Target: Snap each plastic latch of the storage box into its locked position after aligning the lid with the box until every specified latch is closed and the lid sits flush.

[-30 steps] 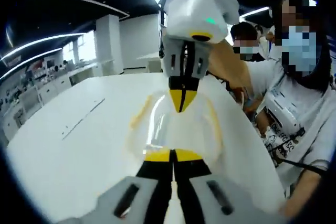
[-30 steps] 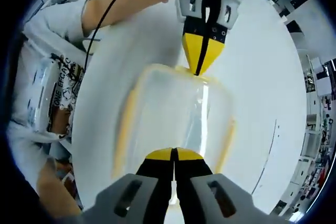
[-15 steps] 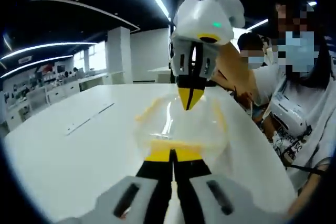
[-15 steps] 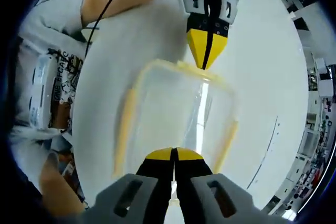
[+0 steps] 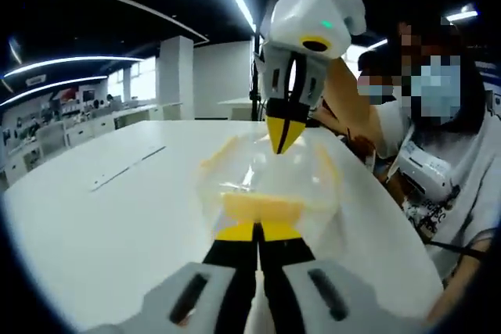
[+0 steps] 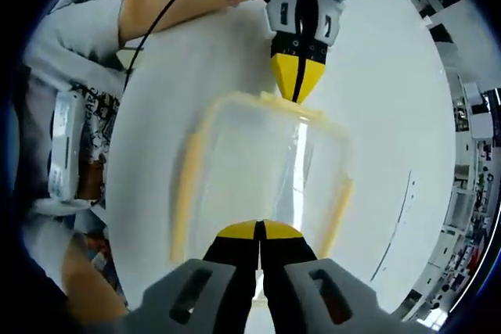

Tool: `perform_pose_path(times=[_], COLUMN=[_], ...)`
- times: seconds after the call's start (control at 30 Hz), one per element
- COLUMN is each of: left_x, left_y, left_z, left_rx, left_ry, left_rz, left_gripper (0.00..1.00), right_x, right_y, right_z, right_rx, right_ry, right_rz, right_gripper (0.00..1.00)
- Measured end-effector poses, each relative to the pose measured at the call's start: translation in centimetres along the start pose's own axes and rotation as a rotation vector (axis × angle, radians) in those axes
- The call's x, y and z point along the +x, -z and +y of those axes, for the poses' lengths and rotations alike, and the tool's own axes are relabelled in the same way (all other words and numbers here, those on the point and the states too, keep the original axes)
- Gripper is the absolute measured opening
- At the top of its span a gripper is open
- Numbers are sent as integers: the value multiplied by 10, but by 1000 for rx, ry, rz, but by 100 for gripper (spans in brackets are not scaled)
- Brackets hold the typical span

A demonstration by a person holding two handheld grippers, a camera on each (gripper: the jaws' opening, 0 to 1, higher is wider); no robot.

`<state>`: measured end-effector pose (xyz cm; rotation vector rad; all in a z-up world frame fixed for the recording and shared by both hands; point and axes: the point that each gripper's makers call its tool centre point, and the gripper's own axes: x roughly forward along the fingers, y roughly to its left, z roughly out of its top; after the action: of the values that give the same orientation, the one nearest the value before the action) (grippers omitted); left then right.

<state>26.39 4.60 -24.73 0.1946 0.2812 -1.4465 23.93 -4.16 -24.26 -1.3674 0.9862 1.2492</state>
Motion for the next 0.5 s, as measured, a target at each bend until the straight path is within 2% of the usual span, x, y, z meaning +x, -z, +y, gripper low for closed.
perform_pose_path(times=[0.17, 0.27, 0.37, 0.5], left_x=[0, 0, -1, 1], left_y=[0, -1, -1, -1], left_z=[2, 3, 5, 7], left_rx=[-14, 4, 21, 15], left_ry=[15, 18, 15, 31], left_rz=[-6, 3, 11, 2], left_gripper=[0, 0, 0, 0], right_x=[1, 1, 2, 3], right_y=[0, 0, 1, 1], right_z=[1, -1, -3, -4], right_rx=[15, 7, 12, 3], right_ry=[-2, 25, 22, 21], right_rz=[7, 17, 22, 54], right_gripper=[0, 0, 0, 0])
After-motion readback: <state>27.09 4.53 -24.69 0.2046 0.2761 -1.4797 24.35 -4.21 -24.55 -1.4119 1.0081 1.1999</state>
